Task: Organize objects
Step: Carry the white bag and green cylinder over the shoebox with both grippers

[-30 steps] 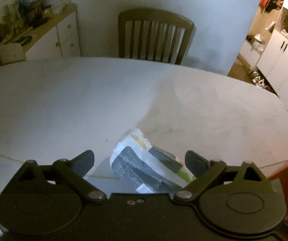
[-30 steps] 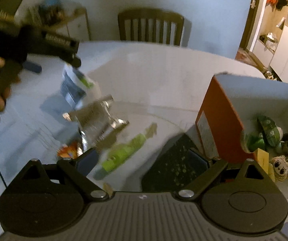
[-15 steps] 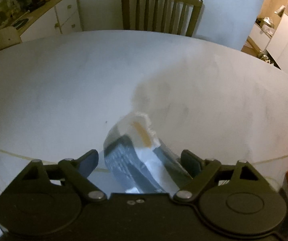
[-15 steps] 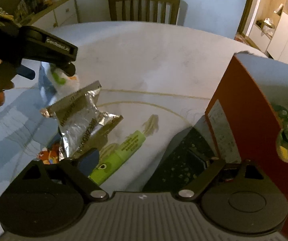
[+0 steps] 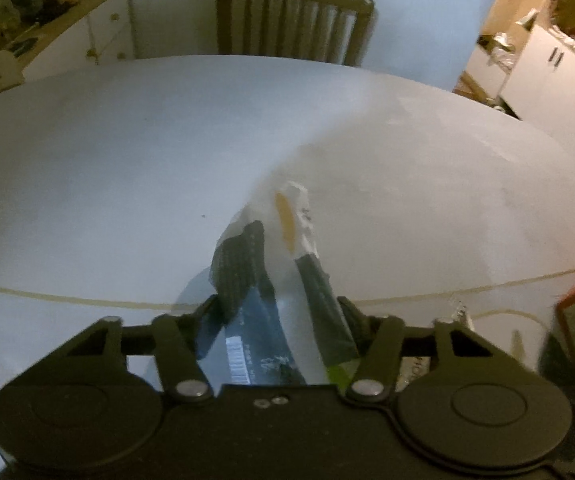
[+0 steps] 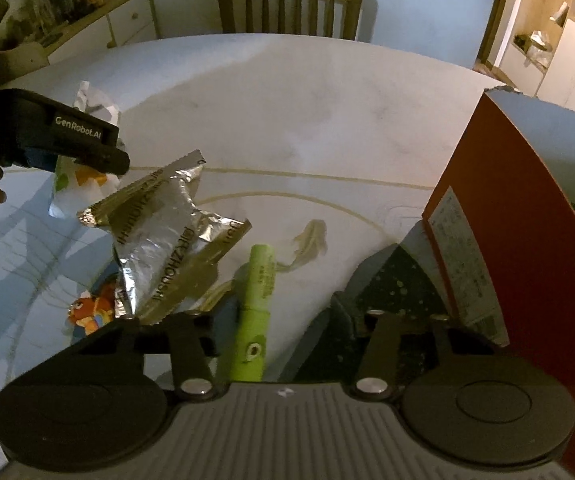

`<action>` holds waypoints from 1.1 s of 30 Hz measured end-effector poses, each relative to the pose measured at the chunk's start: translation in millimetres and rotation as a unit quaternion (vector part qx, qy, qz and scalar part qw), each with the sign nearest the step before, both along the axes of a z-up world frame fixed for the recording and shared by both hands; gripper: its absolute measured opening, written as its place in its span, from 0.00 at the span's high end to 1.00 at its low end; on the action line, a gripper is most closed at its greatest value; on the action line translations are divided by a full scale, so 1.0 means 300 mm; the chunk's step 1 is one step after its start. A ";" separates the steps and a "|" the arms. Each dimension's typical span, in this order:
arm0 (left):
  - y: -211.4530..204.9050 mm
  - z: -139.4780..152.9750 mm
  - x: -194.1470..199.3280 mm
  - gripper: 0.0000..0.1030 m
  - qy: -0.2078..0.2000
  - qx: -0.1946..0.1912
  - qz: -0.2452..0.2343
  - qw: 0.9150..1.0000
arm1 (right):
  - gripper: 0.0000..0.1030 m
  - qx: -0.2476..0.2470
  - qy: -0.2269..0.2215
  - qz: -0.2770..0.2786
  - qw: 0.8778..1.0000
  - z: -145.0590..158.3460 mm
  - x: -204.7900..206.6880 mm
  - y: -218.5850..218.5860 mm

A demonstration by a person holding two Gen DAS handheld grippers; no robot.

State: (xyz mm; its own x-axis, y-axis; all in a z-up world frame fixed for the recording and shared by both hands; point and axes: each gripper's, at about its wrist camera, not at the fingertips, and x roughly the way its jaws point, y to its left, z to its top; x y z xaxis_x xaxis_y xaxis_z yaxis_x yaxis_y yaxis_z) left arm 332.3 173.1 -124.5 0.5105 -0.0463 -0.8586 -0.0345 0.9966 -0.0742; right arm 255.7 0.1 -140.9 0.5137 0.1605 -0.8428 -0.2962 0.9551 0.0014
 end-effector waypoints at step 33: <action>-0.154 0.284 -0.342 0.57 -0.053 -0.100 -0.069 0.991 | 0.85 0.072 -0.035 -0.011 0.997 0.302 -0.215 -0.154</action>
